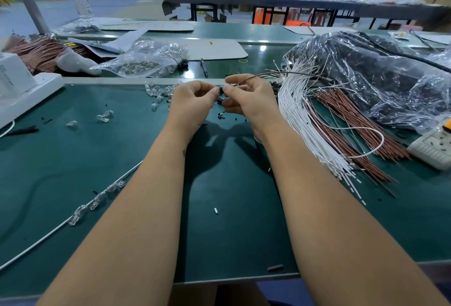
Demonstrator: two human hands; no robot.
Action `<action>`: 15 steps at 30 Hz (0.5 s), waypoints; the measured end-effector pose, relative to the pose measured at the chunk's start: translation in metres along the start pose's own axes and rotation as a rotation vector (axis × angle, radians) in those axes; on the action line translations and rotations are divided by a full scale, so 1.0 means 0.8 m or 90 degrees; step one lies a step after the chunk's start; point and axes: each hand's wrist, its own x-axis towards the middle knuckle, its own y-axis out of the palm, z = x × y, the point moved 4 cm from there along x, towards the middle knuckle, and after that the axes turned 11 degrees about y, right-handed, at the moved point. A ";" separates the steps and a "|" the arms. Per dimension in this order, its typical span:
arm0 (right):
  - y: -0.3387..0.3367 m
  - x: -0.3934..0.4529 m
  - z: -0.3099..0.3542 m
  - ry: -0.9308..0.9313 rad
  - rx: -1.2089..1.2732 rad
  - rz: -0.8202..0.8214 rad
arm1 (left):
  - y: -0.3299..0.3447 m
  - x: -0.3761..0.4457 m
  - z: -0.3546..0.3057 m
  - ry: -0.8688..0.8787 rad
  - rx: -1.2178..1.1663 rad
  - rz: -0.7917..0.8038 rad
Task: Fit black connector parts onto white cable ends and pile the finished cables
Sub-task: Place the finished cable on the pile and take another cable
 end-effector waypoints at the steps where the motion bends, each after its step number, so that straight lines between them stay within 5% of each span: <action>1: 0.001 0.000 -0.001 0.001 -0.016 0.000 | 0.000 0.000 -0.002 0.000 -0.006 0.006; 5: 0.000 0.003 -0.002 0.007 -0.016 -0.010 | 0.002 -0.002 -0.005 0.012 0.030 0.019; 15: -0.019 0.008 -0.009 0.015 0.063 -0.152 | -0.019 -0.001 -0.004 0.022 0.472 -0.056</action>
